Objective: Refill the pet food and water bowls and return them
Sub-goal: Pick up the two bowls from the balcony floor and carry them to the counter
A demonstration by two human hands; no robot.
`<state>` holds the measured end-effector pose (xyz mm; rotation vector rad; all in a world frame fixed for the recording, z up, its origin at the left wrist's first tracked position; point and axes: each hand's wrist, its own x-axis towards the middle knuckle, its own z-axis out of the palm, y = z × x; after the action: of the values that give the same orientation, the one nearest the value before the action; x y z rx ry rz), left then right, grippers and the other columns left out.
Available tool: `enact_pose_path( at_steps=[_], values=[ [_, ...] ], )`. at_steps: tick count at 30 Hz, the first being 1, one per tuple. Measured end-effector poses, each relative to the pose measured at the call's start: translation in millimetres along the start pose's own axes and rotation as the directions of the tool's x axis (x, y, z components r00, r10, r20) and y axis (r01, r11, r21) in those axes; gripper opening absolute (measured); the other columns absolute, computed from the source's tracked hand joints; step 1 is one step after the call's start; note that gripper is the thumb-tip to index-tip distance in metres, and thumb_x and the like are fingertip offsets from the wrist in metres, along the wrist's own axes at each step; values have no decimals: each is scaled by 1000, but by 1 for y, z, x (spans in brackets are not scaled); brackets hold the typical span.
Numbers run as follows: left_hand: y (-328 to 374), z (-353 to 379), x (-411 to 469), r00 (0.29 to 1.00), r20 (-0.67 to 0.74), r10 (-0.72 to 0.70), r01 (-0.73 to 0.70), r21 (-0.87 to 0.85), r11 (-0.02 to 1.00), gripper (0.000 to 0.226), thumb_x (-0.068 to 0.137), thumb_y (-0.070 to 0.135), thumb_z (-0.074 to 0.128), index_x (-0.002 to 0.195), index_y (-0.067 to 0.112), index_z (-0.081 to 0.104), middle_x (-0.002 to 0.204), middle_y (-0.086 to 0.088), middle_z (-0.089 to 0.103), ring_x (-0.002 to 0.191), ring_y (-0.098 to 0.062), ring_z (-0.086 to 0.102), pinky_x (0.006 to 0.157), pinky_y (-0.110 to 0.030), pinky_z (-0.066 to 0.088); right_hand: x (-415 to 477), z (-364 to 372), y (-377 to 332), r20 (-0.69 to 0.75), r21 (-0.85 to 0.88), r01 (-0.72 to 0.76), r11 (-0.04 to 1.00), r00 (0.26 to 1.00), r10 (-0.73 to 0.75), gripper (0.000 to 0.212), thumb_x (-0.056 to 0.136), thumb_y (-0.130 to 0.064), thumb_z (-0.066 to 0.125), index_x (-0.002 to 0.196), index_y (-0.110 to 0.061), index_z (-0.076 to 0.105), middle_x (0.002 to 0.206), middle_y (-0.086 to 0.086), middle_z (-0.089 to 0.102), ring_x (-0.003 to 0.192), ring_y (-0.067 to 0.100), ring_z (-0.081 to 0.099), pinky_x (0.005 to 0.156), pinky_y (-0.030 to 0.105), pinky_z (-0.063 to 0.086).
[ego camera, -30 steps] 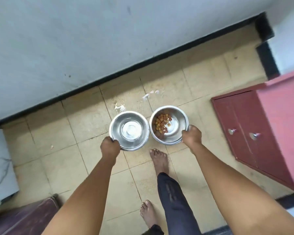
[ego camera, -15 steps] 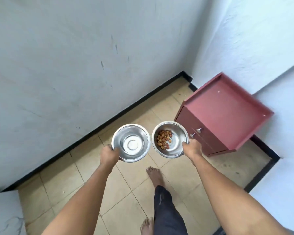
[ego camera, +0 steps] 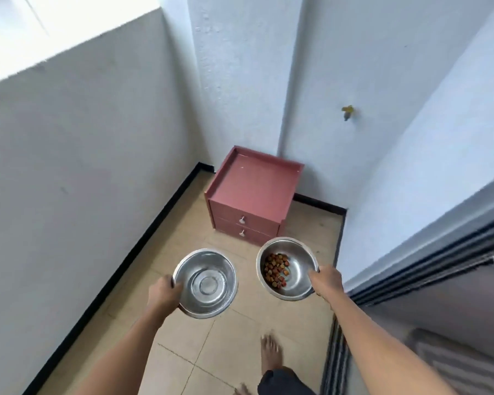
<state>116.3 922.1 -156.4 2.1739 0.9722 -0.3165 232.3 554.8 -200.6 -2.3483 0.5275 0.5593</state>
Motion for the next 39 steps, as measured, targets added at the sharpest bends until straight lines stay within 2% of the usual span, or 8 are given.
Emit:
enact_pose_path(
  at_steps=[7,10,15,17,26,29,35,39],
  values=[
    [80,74,-46,958,187,215,-245,155,957,19,83,20,52,69,9,51,68,-10,61,62,-28,57,56,-39,48,-48,-101,111,-110,108,-150,983,981,162,29,95,-23,58,70,-8,62,67,5,58,62,22,53,50,28,34],
    [121,115,-71,925,253,284,-336,193,922,18,85,16,53,70,7,53,71,-11,64,68,-30,62,54,-35,44,-58,-143,164,-165,162,-198,967,961,224,29,92,-21,59,65,-9,59,62,5,58,56,20,53,48,26,34],
    [187,195,-122,864,341,372,-454,204,867,20,83,20,54,73,4,61,70,-12,68,67,-30,66,55,-37,51,-58,-211,257,-236,199,-261,944,923,305,33,91,-20,61,61,-7,55,61,10,56,64,25,55,55,32,35],
    [211,226,-150,844,361,397,-486,197,852,21,85,18,55,73,3,61,70,-12,68,62,-25,60,49,-31,42,-54,-239,294,-256,180,-258,949,919,299,37,94,-22,61,59,-9,53,62,9,56,68,25,55,54,34,33],
    [310,390,-288,779,424,461,-569,172,804,27,86,12,57,60,9,51,54,-5,57,50,-22,54,46,-31,42,-32,-397,454,-297,165,-246,955,911,286,42,96,-22,62,57,-9,51,68,12,56,71,24,56,62,30,33],
    [347,429,-322,750,466,470,-599,176,781,25,85,13,56,61,9,53,54,-5,58,51,-22,54,49,-38,49,-32,-447,488,-329,204,-238,950,897,295,38,95,-22,62,62,-3,58,65,10,57,68,24,56,60,31,35],
    [450,487,-393,674,484,558,-688,136,713,31,87,20,56,59,7,52,54,-9,58,52,-27,58,53,-33,48,-39,-556,542,-405,282,-214,935,857,318,37,96,-20,61,62,-7,57,55,2,50,50,16,45,47,26,30],
    [516,510,-424,626,500,599,-716,64,695,29,89,17,57,67,-1,62,54,-9,58,44,-22,53,45,-24,41,-35,-618,563,-470,344,-188,920,813,342,35,96,-23,60,75,4,70,64,8,60,60,23,57,49,26,39]
  ],
)
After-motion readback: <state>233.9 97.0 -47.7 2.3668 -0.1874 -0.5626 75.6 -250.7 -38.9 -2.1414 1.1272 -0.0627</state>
